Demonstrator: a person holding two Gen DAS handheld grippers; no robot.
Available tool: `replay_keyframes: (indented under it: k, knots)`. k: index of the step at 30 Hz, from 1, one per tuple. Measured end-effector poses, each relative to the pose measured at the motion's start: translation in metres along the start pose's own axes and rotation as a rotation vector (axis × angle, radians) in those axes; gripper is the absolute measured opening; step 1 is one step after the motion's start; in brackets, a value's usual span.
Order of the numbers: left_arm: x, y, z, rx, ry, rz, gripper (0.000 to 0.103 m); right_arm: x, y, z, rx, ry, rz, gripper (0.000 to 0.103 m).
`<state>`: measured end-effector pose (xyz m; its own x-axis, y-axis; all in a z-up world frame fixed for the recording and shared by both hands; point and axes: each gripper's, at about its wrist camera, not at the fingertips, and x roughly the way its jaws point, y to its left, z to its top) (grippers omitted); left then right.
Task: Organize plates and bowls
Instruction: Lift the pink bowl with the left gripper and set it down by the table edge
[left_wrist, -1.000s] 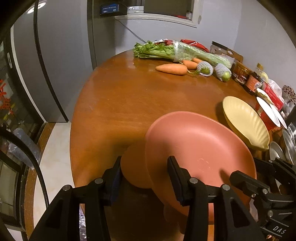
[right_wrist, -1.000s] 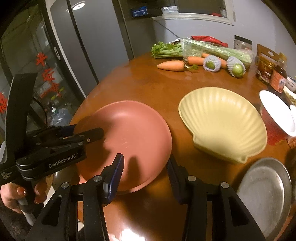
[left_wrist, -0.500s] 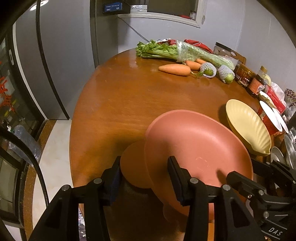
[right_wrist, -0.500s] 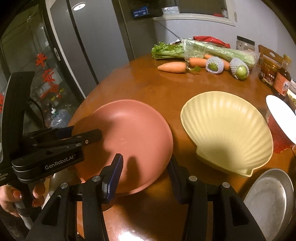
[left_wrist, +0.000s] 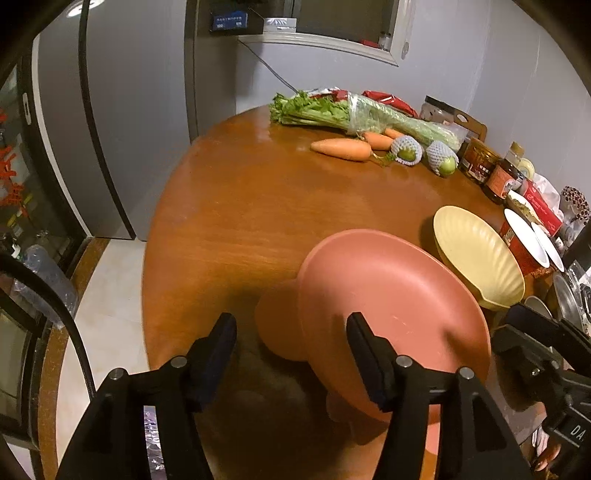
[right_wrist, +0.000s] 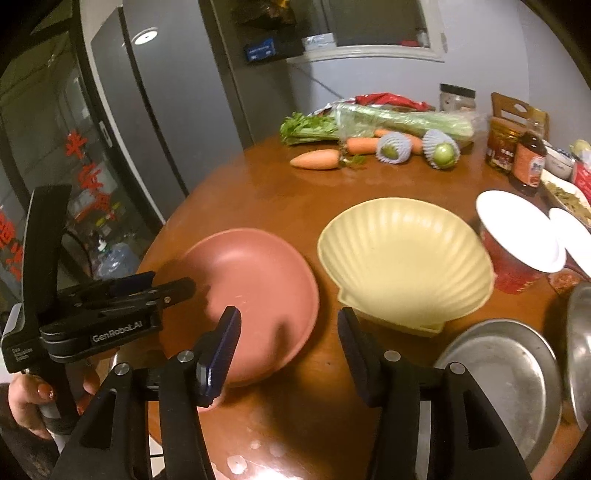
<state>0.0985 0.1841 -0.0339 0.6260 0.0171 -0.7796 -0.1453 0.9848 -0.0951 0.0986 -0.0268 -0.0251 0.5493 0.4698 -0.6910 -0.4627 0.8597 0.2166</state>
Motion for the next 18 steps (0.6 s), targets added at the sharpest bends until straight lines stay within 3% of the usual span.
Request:
replay_keyframes:
  k: [18]
  knots:
    - [-0.062, -0.050, -0.004, 0.075, -0.136, -0.003, 0.064, -0.066, -0.016, -0.001, 0.025, -0.118, -0.044, 0.058]
